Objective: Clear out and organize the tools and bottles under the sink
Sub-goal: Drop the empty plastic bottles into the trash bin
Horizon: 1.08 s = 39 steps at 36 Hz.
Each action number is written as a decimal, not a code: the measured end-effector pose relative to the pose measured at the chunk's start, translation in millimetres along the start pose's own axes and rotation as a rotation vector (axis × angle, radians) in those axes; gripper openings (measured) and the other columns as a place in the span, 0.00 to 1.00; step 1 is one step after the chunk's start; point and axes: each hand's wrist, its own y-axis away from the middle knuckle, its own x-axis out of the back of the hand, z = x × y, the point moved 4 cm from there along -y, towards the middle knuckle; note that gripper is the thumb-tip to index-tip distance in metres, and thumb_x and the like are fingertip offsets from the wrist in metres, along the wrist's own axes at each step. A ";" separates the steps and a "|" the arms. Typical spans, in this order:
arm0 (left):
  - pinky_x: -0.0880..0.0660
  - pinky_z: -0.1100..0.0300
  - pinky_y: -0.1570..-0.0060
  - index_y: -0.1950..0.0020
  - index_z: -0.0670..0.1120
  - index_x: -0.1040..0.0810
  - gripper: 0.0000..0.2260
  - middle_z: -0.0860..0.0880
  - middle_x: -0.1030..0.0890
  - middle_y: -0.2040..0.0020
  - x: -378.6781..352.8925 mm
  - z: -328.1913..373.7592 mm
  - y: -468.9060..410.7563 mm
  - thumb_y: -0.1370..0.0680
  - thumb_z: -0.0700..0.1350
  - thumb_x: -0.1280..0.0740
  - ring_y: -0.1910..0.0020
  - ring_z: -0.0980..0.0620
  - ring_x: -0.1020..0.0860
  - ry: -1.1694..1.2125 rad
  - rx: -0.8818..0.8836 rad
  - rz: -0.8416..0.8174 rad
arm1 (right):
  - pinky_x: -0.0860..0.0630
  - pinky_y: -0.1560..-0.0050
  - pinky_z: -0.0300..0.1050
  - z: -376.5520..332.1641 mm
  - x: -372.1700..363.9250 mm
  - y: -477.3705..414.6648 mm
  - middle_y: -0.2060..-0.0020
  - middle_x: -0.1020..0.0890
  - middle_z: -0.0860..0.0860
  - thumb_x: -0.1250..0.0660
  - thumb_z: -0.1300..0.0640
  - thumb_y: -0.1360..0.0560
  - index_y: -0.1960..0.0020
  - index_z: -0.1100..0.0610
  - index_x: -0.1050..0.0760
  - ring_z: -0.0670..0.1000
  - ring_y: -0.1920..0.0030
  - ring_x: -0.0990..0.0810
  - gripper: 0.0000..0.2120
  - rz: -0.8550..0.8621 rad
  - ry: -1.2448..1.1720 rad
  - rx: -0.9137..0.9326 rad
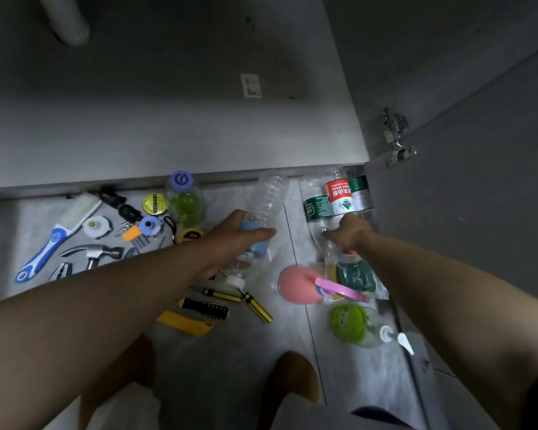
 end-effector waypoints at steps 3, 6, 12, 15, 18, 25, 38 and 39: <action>0.18 0.53 0.59 0.38 0.58 0.26 0.25 0.45 0.21 0.41 -2.5 -0.9 -5.1 0.30 0.57 0.21 0.47 0.43 0.17 0.034 0.004 0.002 | 0.26 0.55 0.44 1.9 -13.5 -13.6 0.54 0.20 0.54 0.23 0.41 0.31 0.49 0.58 0.26 0.53 0.56 0.22 0.24 -0.003 -0.015 -0.031; 0.17 0.52 0.59 0.36 0.55 0.26 0.23 0.45 0.22 0.41 -7.1 -2.7 -8.0 0.28 0.55 0.22 0.46 0.43 0.17 0.052 0.020 -0.006 | 0.29 0.55 0.43 -2.1 -25.7 -23.7 0.57 0.25 0.52 0.22 0.38 0.34 0.43 0.57 0.27 0.53 0.55 0.27 0.30 0.003 -0.016 -0.059; 0.18 0.52 0.61 0.35 0.51 0.27 0.28 0.41 0.19 0.43 -8.8 -0.6 -9.2 0.30 0.59 0.22 0.54 0.43 0.14 0.023 0.034 0.011 | 0.25 0.56 0.43 -5.1 -32.4 -34.0 0.58 0.22 0.52 0.22 0.44 0.32 0.38 0.59 0.26 0.53 0.56 0.21 0.30 0.023 -0.040 -0.064; 0.16 0.45 0.58 0.34 0.49 0.27 0.32 0.39 0.19 0.43 -6.1 4.5 -7.2 0.32 0.60 0.20 0.54 0.41 0.14 0.019 0.025 0.042 | 0.21 0.48 0.48 -4.5 -24.7 -31.4 0.50 0.19 0.56 0.24 0.41 0.32 0.37 0.60 0.27 0.57 0.49 0.18 0.32 0.019 -0.090 -0.066; 0.19 0.35 0.50 0.34 0.47 0.28 0.31 0.38 0.18 0.43 -5.3 15.7 2.1 0.29 0.59 0.22 0.51 0.37 0.15 -0.010 0.016 0.038 | 0.20 0.43 0.53 -7.9 -5.7 -17.1 0.44 0.20 0.59 0.26 0.39 0.30 0.33 0.61 0.29 0.59 0.45 0.19 0.35 0.061 -0.127 -0.044; 0.22 0.52 0.62 0.35 0.44 0.30 0.22 0.36 0.20 0.50 -16.1 69.7 53.2 0.26 0.45 0.27 0.60 0.43 0.20 -0.146 -0.005 -0.045 | 0.18 0.72 0.49 -3.7 55.0 46.0 0.63 0.22 0.55 0.27 0.45 0.28 0.53 0.56 0.29 0.53 0.76 0.18 0.17 0.067 -0.313 -0.090; 0.19 0.52 0.64 0.38 0.48 0.27 0.25 0.38 0.18 0.43 -99.0 153.1 190.4 0.28 0.54 0.22 0.53 0.40 0.13 -0.537 -0.173 0.006 | 0.24 0.48 0.50 66.7 154.6 253.3 0.43 0.20 0.61 0.31 0.35 0.28 0.39 0.58 0.31 0.64 0.43 0.20 0.31 0.464 -0.167 0.173; 0.20 0.53 0.65 0.38 0.47 0.27 0.25 0.39 0.18 0.43 -110.5 152.0 199.1 0.28 0.56 0.22 0.53 0.41 0.13 -0.551 -0.195 0.010 | 0.24 0.47 0.51 77.5 157.5 269.8 0.42 0.20 0.61 0.31 0.36 0.28 0.38 0.58 0.32 0.64 0.42 0.21 0.31 0.475 -0.170 0.183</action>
